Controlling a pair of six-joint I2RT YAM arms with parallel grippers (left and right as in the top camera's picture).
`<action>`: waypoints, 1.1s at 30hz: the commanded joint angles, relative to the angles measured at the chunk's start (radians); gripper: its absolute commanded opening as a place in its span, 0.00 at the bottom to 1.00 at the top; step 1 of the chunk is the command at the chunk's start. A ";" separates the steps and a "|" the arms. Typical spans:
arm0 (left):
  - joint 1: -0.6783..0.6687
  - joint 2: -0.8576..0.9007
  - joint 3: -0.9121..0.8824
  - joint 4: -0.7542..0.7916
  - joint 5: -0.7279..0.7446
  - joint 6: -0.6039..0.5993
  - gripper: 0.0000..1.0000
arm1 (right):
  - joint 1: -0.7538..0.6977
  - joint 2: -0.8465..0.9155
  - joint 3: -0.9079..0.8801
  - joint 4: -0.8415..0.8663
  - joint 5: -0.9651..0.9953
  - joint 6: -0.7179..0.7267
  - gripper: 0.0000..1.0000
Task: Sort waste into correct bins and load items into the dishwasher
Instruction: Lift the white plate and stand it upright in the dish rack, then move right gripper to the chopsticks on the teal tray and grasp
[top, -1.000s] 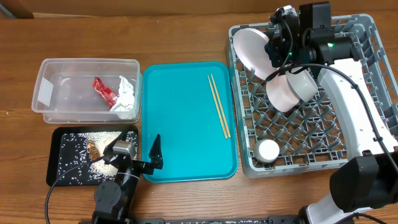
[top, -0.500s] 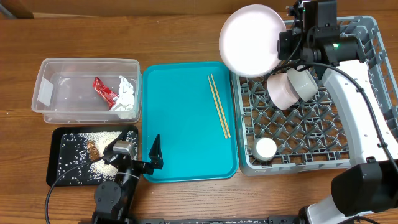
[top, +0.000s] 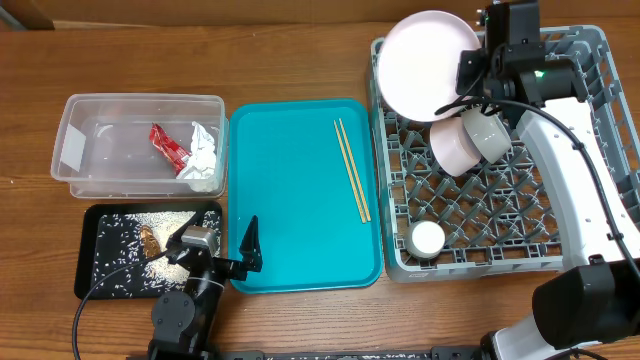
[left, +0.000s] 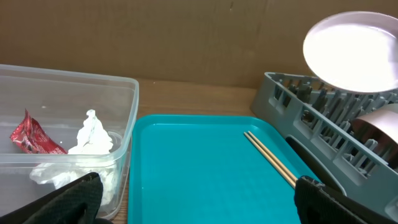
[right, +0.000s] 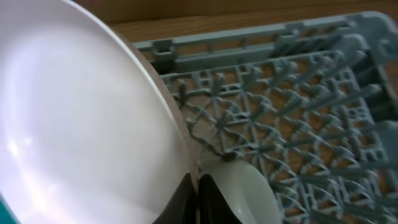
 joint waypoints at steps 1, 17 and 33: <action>0.006 -0.010 -0.006 0.001 -0.011 0.020 1.00 | 0.011 -0.025 0.028 -0.042 0.296 0.176 0.04; 0.006 -0.010 -0.006 0.001 -0.011 0.020 1.00 | 0.326 0.046 0.027 -0.058 0.978 0.189 0.04; 0.006 -0.010 -0.006 0.001 -0.011 0.020 1.00 | 0.330 0.205 0.027 -0.093 0.984 0.166 0.04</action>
